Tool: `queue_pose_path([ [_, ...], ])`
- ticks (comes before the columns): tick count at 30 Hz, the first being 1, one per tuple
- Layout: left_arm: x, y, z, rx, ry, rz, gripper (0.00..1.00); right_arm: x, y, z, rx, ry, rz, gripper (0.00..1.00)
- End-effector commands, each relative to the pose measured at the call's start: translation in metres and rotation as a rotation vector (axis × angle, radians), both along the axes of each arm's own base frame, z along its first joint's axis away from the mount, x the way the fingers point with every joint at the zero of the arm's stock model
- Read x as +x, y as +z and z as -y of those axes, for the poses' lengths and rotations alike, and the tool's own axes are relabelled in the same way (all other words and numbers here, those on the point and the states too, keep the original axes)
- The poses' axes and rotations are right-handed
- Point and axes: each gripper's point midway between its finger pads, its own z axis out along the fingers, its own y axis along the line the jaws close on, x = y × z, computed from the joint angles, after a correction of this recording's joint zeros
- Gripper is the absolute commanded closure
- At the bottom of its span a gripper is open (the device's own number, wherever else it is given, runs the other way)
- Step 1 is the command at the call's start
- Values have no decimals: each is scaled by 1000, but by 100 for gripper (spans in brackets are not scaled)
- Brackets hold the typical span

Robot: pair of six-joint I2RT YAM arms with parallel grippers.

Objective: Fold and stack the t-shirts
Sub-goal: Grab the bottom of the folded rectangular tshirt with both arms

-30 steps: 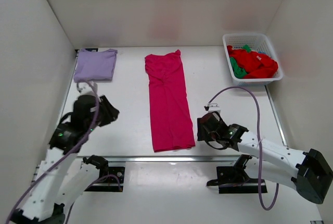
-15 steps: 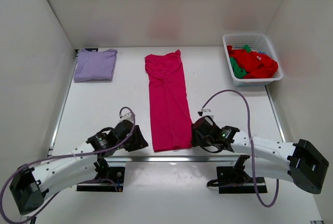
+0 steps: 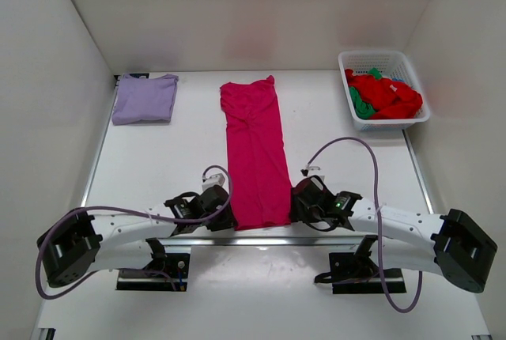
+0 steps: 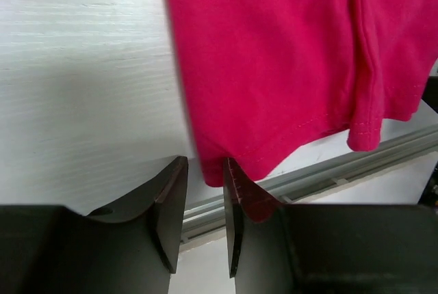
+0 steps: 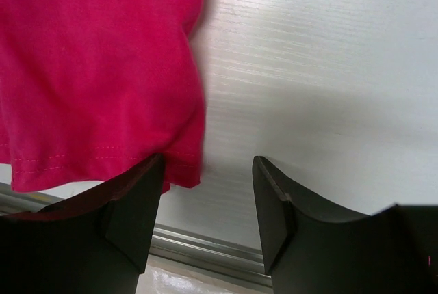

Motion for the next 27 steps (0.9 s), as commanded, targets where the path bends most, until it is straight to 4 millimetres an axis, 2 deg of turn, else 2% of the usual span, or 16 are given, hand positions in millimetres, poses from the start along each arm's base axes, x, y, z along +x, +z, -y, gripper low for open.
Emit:
queue_pose_path([
  [1,4,5,4,-26,27,11,61,-2,-2,-6,-9,-2,-12,48],
  [5,6,18,2,-67,78,41,58,-3,-4,-7,-4,0,-18,48],
  [9,4,19,1,-72,80,34,55,-2,-5,-8,5,-1,-25,48],
  [12,2,22,7,-79,67,32,52,-3,-7,-8,-7,7,-30,49],
  [21,-7,-1,9,44,44,-22,51,-3,-6,-7,3,1,-24,49],
  [24,-10,-9,10,99,32,-34,58,-5,-7,-7,-4,8,-25,48],
  [25,-13,-11,10,110,20,-35,64,-5,-5,-10,4,14,-27,49],
  [26,-13,-12,11,116,24,-40,74,-7,-7,-7,-11,14,-32,49],
  [27,-13,-12,9,126,30,-40,79,-8,-7,-9,-8,14,-33,51],
])
